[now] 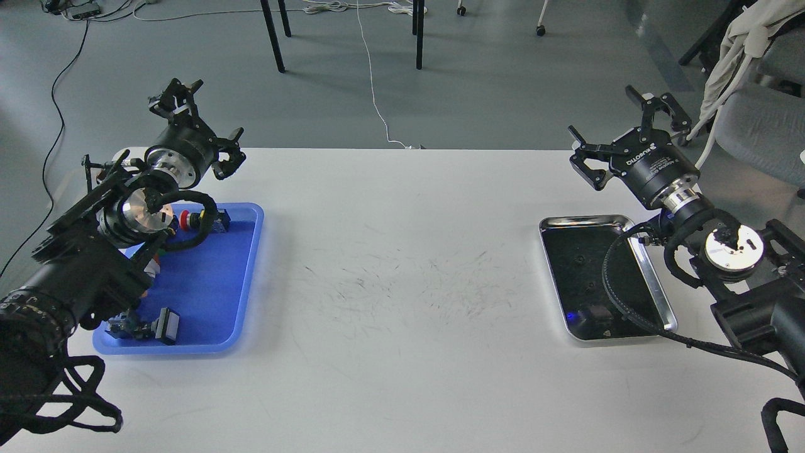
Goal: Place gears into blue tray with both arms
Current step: 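Move the right gripper over the metal tray with the black mat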
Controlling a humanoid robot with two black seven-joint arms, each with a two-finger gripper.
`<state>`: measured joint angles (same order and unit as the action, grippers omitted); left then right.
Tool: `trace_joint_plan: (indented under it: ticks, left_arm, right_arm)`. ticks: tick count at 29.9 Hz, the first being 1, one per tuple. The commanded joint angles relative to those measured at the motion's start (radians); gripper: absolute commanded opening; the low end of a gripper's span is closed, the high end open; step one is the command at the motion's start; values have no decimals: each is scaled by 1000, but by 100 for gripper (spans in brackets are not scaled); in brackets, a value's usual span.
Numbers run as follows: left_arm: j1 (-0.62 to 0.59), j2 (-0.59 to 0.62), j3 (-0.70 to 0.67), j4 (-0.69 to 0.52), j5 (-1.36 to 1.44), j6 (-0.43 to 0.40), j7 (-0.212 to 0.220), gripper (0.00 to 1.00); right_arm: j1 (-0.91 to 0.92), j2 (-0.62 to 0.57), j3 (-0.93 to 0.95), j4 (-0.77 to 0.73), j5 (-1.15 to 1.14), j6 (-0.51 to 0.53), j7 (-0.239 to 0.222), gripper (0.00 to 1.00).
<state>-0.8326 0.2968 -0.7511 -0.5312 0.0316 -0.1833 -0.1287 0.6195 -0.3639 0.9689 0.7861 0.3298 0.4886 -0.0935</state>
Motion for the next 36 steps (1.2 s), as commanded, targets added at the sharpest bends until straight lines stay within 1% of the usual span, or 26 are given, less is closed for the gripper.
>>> trace_joint_plan:
  ticks: [1,9,12,17,20,22,26,28,30,33,36]
  left_arm:
    - [-5,-1,22,-7,5,1,1,98]
    - [-10,2,22,-9,93,-7,1,98]
    - [-11,-4,22,-9,96,2,11,98]
    - [-8,-10,35,-9,105,4,6,98]
    - [-8,-7,35,-13,105,2,4,98]
    - [-10,-7,35,-13,105,-4,1,98]
    - [-13,-13,33,-13,103,-1,0,98]
    - [-19,-13,33,-13,102,5,-3,98]
    - [-20,-15,33,-15,99,5,-5,98]
    - [-20,-11,32,-15,96,5,-6,98]
    - [-22,-10,32,-15,93,5,-8,98]
  right_arm:
    - [-9,-1,-10,4,0,0,0,99]
    - [-4,-13,-44,1,-3,0,0,99]
    - [5,-27,-68,-1,-6,0,-2,99]
    - [46,-107,-196,-4,-75,0,-3,99]
    - [83,-182,-280,-7,-86,0,-5,99]
    - [136,-249,-376,-5,-89,0,-6,99]
    - [302,-342,-642,27,-92,0,-5,99]
    - [389,-389,-780,85,-98,0,-6,99]
    - [486,-427,-907,160,-159,0,-8,99]
    - [641,-480,-1079,270,-315,0,-9,99]
    - [765,-521,-1237,346,-432,0,-12,99]
